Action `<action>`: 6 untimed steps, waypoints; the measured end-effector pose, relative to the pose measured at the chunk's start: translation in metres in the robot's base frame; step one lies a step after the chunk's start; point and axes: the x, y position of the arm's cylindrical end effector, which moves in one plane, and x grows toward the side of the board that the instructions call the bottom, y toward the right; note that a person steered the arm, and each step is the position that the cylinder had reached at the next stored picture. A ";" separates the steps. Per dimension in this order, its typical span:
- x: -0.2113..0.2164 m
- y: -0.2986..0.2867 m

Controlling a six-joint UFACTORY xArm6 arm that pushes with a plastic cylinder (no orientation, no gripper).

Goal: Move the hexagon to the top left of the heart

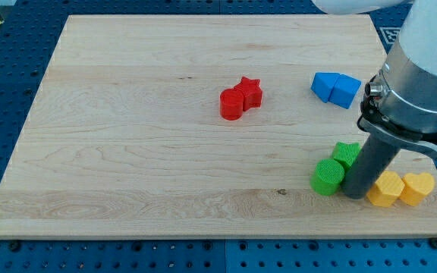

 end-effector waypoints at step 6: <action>-0.028 -0.014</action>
